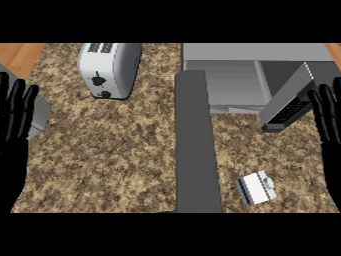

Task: Pick up the milk, place it into the microwave and close the microwave

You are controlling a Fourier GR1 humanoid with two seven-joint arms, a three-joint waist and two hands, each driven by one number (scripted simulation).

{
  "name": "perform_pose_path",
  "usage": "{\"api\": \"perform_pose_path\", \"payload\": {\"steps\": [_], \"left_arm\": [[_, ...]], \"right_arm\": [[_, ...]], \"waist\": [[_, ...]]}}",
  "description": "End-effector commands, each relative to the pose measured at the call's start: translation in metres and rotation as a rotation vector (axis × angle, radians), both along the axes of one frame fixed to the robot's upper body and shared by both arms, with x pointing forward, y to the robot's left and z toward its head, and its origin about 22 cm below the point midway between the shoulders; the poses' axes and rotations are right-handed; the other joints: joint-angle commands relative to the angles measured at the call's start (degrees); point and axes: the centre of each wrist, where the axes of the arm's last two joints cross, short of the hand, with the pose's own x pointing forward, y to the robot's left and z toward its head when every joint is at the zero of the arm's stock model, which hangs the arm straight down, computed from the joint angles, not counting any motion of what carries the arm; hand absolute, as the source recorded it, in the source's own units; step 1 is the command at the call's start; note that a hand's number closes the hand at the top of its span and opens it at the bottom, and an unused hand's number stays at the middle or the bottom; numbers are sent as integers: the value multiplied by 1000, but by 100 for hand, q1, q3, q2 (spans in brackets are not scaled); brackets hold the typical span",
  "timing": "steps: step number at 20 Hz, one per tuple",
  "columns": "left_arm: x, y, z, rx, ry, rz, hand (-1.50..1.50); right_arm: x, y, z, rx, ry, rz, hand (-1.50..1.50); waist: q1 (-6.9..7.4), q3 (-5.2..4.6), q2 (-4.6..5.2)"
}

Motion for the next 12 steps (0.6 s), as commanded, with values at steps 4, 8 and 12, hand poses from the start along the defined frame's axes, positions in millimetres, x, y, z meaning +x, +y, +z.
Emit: {"api": "perform_pose_path", "payload": {"steps": [4,8,12], "left_arm": [[9,-9,-17,13,74,-1,-150],[1,6,-46,-232,235,-8,-150],[-14,0,-72,-242,235,-29,-150]], "right_arm": [[-57,0,1,-21,3,72,-150],[-82,-9,-12,-3,176,179,-150],[-105,-24,-27,13,193,180,-150]], "waist": [[-100,22,105],[-150,14,95],[-102,22,101]]}}
